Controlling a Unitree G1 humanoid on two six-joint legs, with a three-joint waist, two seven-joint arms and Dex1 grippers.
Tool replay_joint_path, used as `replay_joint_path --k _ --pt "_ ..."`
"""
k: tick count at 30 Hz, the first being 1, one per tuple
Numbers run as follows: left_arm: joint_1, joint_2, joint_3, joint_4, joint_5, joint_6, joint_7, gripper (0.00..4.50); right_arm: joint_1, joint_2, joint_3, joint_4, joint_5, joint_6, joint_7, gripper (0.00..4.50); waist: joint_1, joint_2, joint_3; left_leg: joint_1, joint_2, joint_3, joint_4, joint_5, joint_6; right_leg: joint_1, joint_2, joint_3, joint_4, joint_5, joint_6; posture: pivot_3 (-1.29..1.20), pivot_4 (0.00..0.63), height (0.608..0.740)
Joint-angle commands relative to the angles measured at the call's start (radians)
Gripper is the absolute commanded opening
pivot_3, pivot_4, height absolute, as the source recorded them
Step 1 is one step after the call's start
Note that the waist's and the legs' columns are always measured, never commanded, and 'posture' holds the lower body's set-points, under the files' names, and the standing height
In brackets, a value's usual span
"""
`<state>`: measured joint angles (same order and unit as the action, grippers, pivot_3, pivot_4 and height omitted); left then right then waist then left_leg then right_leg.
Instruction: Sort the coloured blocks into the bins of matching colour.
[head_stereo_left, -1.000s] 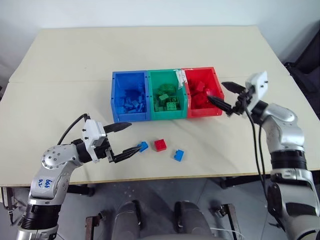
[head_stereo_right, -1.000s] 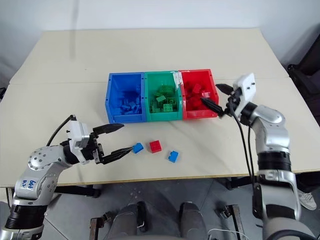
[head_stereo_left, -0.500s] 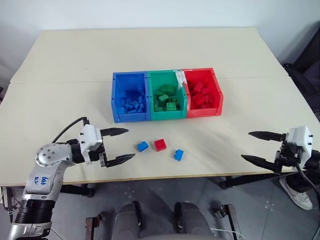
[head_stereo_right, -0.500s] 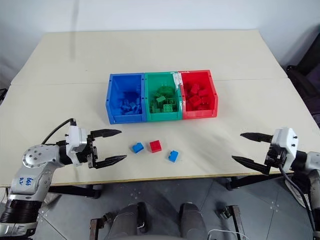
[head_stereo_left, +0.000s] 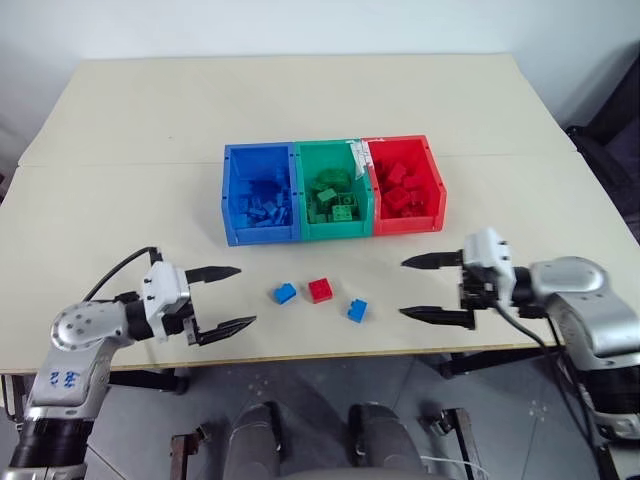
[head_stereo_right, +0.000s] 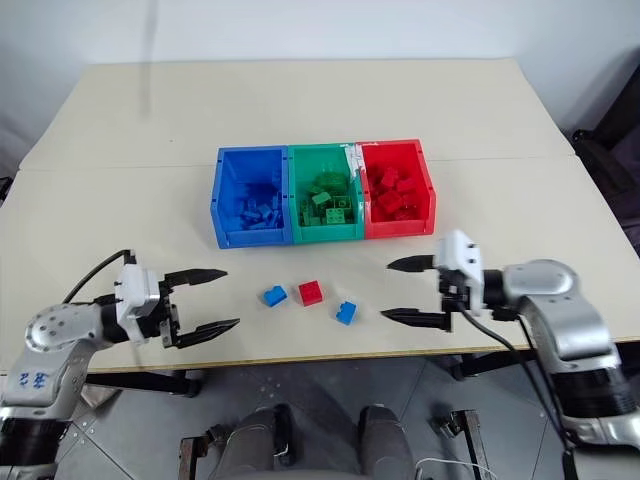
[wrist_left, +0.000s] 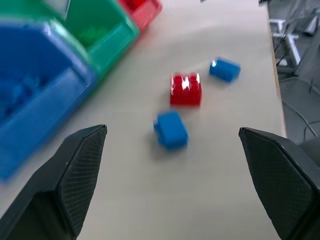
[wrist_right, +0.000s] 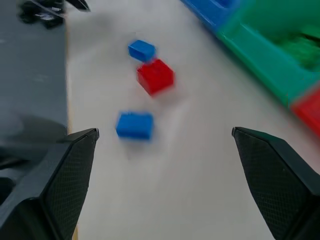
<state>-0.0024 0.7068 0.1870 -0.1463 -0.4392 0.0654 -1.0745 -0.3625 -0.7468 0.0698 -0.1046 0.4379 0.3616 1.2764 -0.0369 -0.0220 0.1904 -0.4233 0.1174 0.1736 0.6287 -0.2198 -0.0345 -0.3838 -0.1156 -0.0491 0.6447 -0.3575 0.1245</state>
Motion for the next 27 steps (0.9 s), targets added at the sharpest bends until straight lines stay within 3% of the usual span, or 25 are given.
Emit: replay_joint_path --k 1,7,17,20,27 --pt "0.056 0.009 0.052 -0.076 -0.027 0.012 0.024 4.50 -0.045 0.064 0.094 -0.019 -0.048 0.037 -0.046 4.47 0.004 0.000 0.000 0.000 0.000 0.000 0.000 -0.002 0.002 0.000 0.000 0.000 0.000 0.000 0.000 0.00 0.150 0.740" --pt "0.108 0.001 0.076 -0.125 -0.029 0.025 0.058 4.50 -0.065 0.172 0.214 0.033 -0.164 0.008 -0.140 4.47 0.008 -0.001 0.000 -0.001 0.000 0.001 0.000 -0.003 0.001 -0.001 0.000 0.000 0.000 0.000 -0.001 0.00 0.150 0.740" --pt "0.129 0.002 0.082 -0.165 -0.038 0.036 0.081 4.50 -0.028 0.146 0.199 0.057 -0.205 -0.058 -0.149 4.47 0.006 -0.001 -0.001 -0.001 0.000 0.002 0.000 -0.003 0.001 -0.002 0.000 0.000 0.000 0.000 -0.001 0.00 0.150 0.740" --pt "0.124 0.001 0.077 -0.166 -0.044 0.037 0.079 4.50 0.008 0.117 0.177 0.057 -0.205 -0.094 -0.139 3.89 0.010 -0.001 -0.001 -0.001 0.000 0.002 0.000 -0.003 0.001 -0.002 0.000 0.000 0.000 0.000 -0.001 0.00 0.150 0.740" --pt "0.114 -0.003 0.067 -0.154 -0.043 0.033 0.082 4.50 -0.001 0.129 0.154 0.079 -0.198 -0.123 -0.143 1.54 0.006 -0.002 -0.001 -0.001 0.001 0.002 0.000 -0.004 0.000 -0.001 0.000 0.000 0.000 0.000 -0.001 0.00 0.150 0.740"
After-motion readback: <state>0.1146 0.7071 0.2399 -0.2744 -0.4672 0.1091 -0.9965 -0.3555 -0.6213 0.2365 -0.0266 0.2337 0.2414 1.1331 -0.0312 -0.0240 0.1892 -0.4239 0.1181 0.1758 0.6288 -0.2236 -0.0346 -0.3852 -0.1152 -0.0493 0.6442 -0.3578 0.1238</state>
